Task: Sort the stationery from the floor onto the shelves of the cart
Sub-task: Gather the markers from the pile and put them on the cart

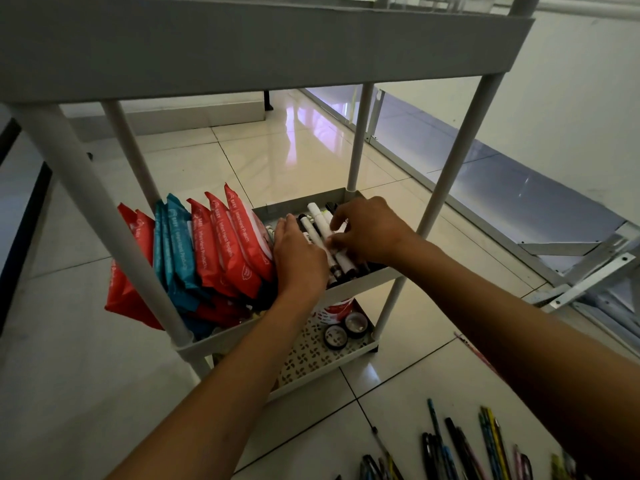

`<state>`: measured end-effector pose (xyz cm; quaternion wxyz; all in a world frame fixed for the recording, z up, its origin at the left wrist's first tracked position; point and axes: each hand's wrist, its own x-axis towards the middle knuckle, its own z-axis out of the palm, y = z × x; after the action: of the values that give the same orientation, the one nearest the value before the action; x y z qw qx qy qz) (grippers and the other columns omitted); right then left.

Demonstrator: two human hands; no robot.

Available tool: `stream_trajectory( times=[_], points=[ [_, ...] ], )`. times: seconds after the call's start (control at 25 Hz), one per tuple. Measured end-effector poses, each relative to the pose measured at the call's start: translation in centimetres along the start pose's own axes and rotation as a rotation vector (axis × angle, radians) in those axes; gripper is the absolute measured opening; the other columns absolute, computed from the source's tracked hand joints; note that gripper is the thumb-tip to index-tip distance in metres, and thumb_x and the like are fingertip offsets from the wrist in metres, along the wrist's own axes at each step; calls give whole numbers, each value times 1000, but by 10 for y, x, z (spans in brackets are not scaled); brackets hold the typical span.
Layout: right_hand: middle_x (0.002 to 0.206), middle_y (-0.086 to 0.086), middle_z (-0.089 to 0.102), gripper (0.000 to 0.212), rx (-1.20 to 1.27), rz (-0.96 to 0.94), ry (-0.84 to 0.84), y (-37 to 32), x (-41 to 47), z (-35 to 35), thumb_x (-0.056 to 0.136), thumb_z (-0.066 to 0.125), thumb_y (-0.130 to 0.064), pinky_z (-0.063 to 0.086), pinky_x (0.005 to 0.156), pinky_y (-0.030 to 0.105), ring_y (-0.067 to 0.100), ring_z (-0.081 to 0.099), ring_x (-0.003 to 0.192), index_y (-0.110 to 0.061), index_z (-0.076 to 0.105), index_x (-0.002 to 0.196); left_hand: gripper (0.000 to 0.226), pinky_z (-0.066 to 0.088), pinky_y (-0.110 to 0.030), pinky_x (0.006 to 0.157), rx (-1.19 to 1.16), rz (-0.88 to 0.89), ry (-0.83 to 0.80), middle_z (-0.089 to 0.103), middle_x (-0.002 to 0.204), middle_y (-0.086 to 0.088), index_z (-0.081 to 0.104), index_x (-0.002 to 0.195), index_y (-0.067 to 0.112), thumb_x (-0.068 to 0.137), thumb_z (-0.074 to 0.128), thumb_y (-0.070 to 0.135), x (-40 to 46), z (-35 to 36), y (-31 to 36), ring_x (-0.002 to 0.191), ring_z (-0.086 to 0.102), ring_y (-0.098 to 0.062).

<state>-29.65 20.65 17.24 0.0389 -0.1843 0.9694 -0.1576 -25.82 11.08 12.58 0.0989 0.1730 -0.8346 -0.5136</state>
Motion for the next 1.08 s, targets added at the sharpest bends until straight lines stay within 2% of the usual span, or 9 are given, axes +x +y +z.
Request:
stream_trajectory(
  times=[0.12,0.2,0.32,0.44,0.56,0.68,0.76,0.92,1.08],
  points=[
    [96,9,71,31,-77,1,-92,-4,0,-3,87,68,-33,56,80,29,19,68,82,-5,68,101,64,25,-37,117,-5,15,1,25,156,-8,24,150,9,91,45,-7,1,0,-2,145,20,-24],
    [90,11,71,27,11,29,-99,-4,8,-11,92,61,-31,55,69,24,18,68,74,-5,67,96,64,31,-42,114,-24,10,3,27,155,-9,26,150,9,90,42,-9,2,0,-3,143,23,-25],
    [106,12,68,24,66,-6,23,-5,38,-13,97,53,-25,49,84,31,22,62,96,-8,66,108,64,36,-43,111,-30,6,19,28,155,-8,27,149,10,90,41,-10,1,0,-2,143,24,-26],
    [120,9,62,29,-73,-73,-44,-7,69,2,99,46,-27,44,97,39,26,53,114,-14,62,119,61,34,-42,112,-29,13,21,30,154,-7,28,148,12,91,41,-7,3,3,-6,143,24,-26],
    [124,8,58,37,-240,-44,-91,-4,87,16,97,45,-43,41,99,50,28,47,120,-18,59,121,58,41,-45,107,-73,41,32,40,146,-9,36,145,13,91,41,-6,5,4,-8,136,37,-28],
    [124,8,58,40,-349,-59,-85,1,89,19,97,41,-47,38,97,50,27,45,121,-19,59,121,58,33,-39,114,-57,40,36,35,151,-5,31,147,12,92,40,-5,3,2,-5,141,29,-23],
    [120,8,60,39,-361,-106,-74,5,84,18,98,41,-46,39,96,48,26,45,119,-19,59,120,58,34,-41,112,-66,50,43,35,150,-5,31,147,12,92,40,-5,4,2,-5,140,31,-24],
    [123,7,61,44,-242,-161,6,15,75,12,98,39,-48,44,96,48,27,48,120,-21,53,131,62,31,-41,115,-44,21,50,29,154,-5,28,149,12,91,41,-7,5,3,-6,143,24,-22],
    [114,13,61,40,-293,-136,-64,22,65,8,102,36,-37,39,92,34,29,53,111,-8,60,115,65,33,-42,113,-27,39,33,27,155,-8,27,149,12,89,41,-10,5,0,-5,143,24,-24]
  ],
)
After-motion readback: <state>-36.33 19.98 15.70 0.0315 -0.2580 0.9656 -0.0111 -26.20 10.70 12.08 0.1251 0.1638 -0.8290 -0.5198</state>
